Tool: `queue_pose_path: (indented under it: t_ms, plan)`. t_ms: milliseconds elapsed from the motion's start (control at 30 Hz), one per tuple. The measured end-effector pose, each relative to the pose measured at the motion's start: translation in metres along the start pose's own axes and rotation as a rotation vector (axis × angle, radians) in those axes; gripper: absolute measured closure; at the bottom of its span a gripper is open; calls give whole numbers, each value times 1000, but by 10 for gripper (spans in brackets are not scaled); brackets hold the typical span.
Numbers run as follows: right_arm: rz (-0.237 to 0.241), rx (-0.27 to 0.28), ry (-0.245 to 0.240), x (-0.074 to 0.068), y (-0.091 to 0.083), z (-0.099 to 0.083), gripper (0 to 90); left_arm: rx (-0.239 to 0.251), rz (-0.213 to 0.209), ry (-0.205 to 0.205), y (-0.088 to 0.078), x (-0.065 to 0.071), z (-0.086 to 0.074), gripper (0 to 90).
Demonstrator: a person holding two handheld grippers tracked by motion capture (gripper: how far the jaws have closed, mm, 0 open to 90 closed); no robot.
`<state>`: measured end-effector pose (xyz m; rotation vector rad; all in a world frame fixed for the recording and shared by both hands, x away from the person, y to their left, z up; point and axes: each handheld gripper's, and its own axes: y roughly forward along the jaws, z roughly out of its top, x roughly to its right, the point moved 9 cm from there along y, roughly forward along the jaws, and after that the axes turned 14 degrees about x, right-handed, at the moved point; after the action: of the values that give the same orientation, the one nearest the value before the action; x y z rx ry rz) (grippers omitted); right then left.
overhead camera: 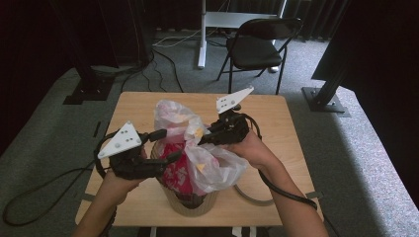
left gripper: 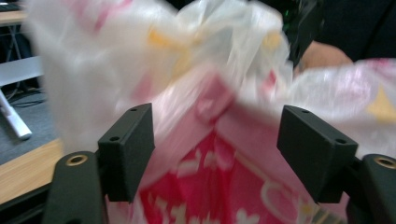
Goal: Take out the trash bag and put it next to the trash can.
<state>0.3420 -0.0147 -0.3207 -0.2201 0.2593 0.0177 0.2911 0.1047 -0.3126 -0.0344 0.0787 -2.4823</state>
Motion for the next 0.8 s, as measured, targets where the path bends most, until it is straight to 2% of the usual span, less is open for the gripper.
queue_pose_path:
  t_ms: [100, 167, 200, 333, 367, 533, 600, 700, 800]
  plan:
    - [2, 7, -12, -2, -4, 5, 891, 7, 7, -7, -12, -3, -5, 258]
    - [2, 16, -17, -4, -6, 9, 890, 2, 10, -13, -21, -5, -10, 186]
    - [3, 20, -33, -4, -7, 12, 891, 4, 12, -16, -25, -6, -12, 186]
    - [-12, 44, -50, -8, -14, 27, 890, -8, 55, -22, -39, -12, -27, 161]
    - [-6, 45, -59, -10, -16, 31, 891, -21, 62, -19, -42, -13, -32, 112]
    - [-19, 64, -91, -16, -23, 46, 890, -68, 110, -37, -53, -21, -61, 81]
    - [-24, 72, -97, -16, -25, 50, 890, -99, 118, -60, -55, -24, -75, 0]
    - [-28, 85, -102, -17, -28, 56, 890, -108, 144, -99, -58, -30, -96, 0]
    - [-39, 97, -107, -17, -32, 64, 890, -127, 228, -87, -61, -42, -116, 0]
